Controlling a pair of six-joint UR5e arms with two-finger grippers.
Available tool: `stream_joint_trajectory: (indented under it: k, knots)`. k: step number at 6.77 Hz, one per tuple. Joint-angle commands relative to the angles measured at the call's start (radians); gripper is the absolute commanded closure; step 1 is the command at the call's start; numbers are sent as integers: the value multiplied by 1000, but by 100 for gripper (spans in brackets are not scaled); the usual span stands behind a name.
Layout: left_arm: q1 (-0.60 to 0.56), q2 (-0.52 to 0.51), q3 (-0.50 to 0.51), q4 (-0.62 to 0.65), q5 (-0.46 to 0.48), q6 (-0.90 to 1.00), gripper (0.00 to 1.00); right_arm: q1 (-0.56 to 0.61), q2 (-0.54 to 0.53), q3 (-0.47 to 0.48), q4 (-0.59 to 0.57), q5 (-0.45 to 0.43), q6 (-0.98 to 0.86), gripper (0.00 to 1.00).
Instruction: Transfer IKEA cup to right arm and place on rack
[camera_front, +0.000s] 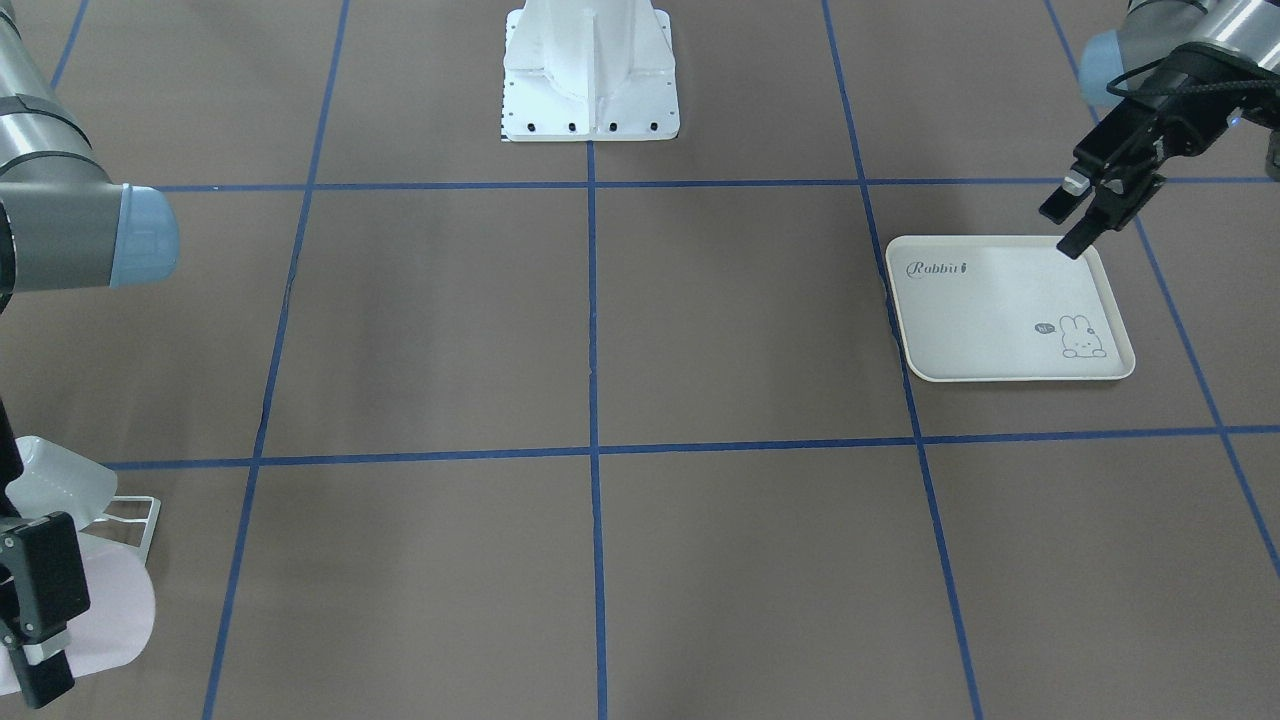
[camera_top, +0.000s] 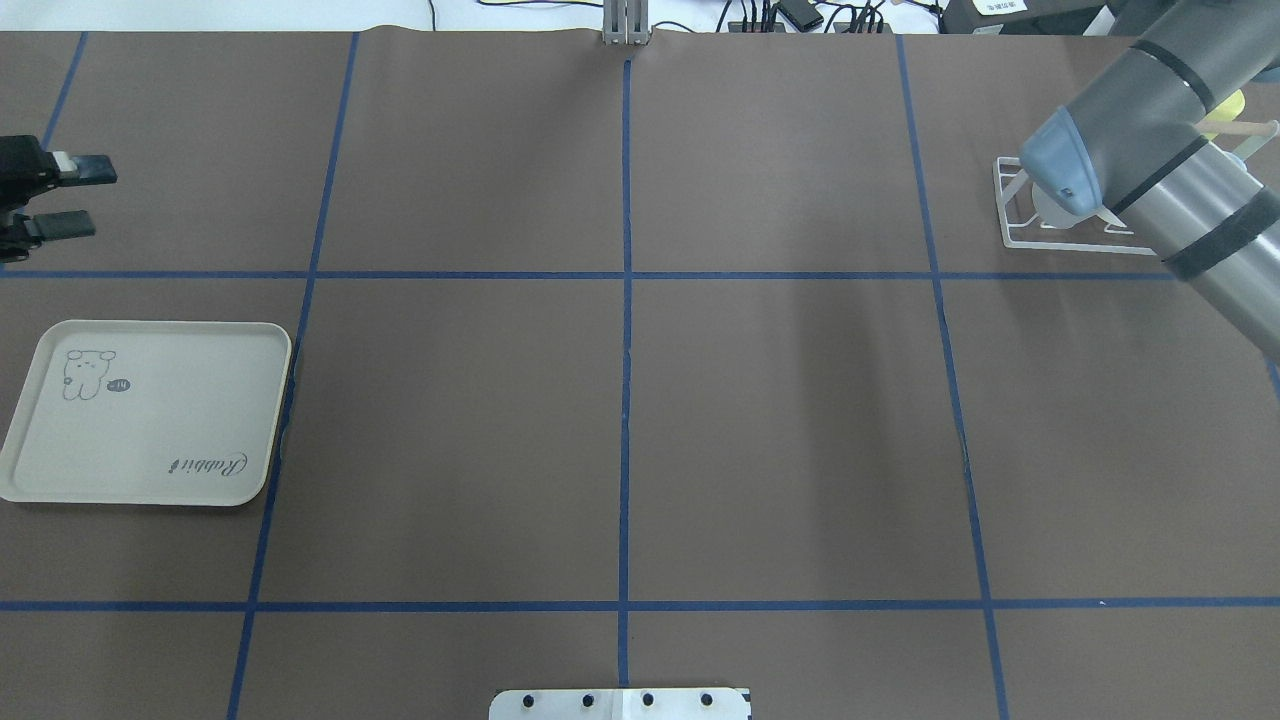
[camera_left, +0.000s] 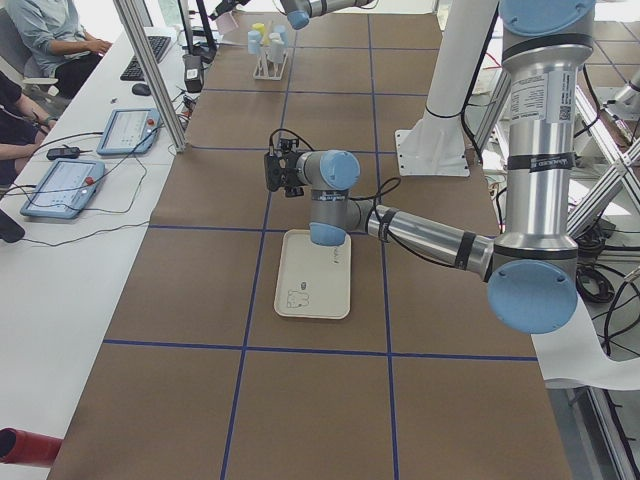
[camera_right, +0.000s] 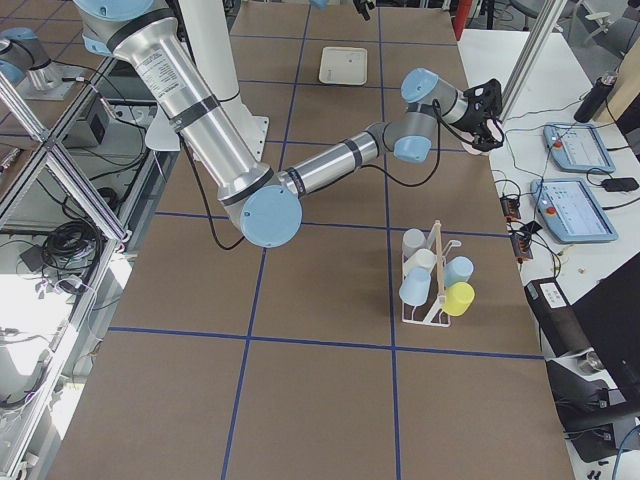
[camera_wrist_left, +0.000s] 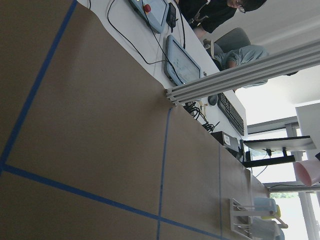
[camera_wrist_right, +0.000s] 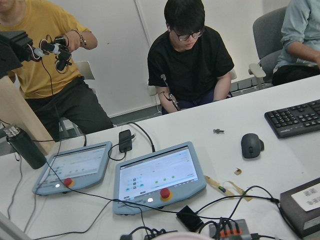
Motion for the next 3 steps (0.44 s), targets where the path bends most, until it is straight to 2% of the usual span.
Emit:
stream_joint_trajectory:
  k: [1,2,3]
  knots:
    - [-59,49,-36,238,-2,379,0,26,-59,-14,-17,-35,-192,100]
    - [-93,49,-48,358,1,554,0,39,-70,-48,-14,-38,-268,100]
    - [-129,72,-48,423,0,747,0,51,-86,-71,-2,-38,-289,100]
